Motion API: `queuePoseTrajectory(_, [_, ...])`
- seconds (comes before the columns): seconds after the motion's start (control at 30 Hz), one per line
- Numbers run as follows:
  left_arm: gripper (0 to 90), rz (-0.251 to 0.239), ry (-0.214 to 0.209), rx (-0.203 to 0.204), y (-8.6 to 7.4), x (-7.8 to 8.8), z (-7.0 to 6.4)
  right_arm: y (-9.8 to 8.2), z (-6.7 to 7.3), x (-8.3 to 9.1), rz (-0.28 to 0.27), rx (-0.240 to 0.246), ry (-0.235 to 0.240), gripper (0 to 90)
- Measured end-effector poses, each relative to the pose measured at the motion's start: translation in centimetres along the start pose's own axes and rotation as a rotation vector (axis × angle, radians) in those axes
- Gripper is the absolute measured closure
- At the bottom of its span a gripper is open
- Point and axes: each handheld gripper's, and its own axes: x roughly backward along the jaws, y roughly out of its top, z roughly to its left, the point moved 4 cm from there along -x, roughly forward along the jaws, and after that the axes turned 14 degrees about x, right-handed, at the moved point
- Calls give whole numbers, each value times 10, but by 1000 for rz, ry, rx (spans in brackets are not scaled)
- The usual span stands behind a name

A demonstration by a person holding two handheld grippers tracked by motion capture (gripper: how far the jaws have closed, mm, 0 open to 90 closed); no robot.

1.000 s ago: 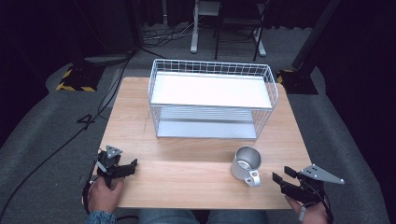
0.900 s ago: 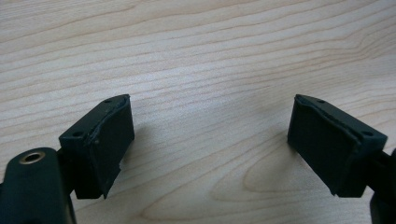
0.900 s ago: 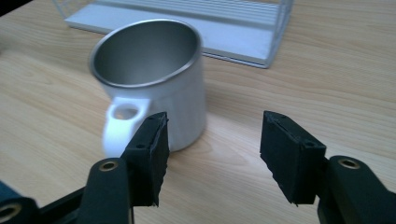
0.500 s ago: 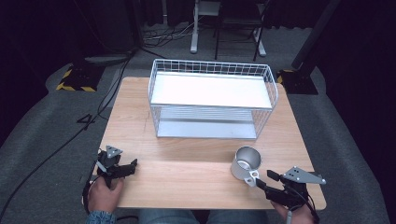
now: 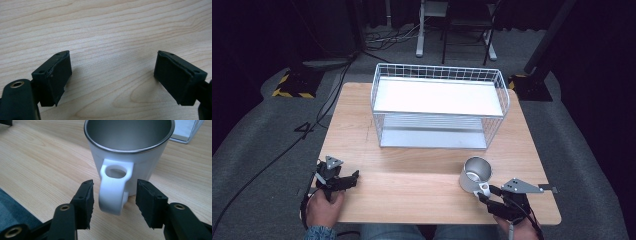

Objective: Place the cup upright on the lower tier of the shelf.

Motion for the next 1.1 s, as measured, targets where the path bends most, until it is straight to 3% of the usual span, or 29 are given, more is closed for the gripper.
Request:
queuePoseTrajectory(0.13, [150, 0, 0, 0, 0, 0, 0, 2, 0, -3, 24, -22, -10, 571])
queuePoseTrajectory(0.37, [150, 0, 0, 1, 0, 0, 0, 6, 3, -3, 41, -15, -4, 690])
queuePoseTrajectory(0.5, [150, 0, 0, 0, 0, 0, 0, 6, 3, -3, 52, -15, -26, 703])
queuePoseTrajectory(0.93, [150, 0, 0, 0, 0, 0, 0, 4, 1, -2, 42, -27, -19, 710])
queuePoseTrajectory(1.1, [150, 0, 0, 0, 0, 0, 0, 5, 2, -3, 38, 9, -30, 710])
